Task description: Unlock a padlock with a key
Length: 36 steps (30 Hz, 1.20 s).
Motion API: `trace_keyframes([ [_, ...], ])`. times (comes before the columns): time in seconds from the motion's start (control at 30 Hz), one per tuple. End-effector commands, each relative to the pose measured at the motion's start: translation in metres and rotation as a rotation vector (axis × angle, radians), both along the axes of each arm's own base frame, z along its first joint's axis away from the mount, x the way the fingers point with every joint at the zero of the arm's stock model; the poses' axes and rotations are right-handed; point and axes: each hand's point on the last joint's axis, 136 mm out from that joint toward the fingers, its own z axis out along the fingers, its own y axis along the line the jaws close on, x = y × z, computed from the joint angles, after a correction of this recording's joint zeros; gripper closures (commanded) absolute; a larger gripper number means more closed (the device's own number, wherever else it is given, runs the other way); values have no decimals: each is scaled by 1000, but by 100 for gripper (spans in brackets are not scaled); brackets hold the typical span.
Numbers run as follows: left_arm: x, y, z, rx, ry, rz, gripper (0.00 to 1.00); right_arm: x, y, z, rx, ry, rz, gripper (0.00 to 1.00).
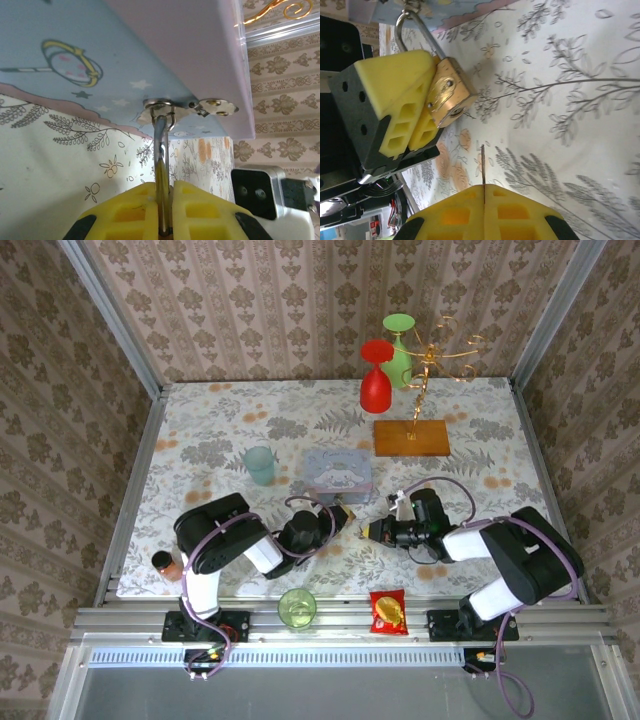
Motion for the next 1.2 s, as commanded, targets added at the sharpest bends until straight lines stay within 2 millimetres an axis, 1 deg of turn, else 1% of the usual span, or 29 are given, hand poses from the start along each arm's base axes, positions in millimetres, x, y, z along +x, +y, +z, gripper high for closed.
trace_keyframes([
  [0.0,-3,-7,5,-26,-29,-51,100,-10,3,-5,38,48,84,100],
  [0.17,-2,-8,16,-45,-49,-72,100,-3,10,6,146,52,83,100],
  [0.33,-2,-6,12,-42,-38,-83,100,7,11,19,236,28,64,100],
  [0.43,-5,-5,8,-34,-29,-86,100,12,9,19,240,30,58,100],
  [0.57,-4,-4,7,-35,-26,-81,100,12,10,19,247,35,69,100],
  [0.83,-2,-12,16,-70,-26,-90,100,12,12,21,271,34,78,100],
  [0.97,-1,-11,19,-77,-28,-83,100,12,12,17,271,43,79,100],
  [1.17,0,-15,23,-98,-21,-87,100,14,13,14,274,47,75,100],
])
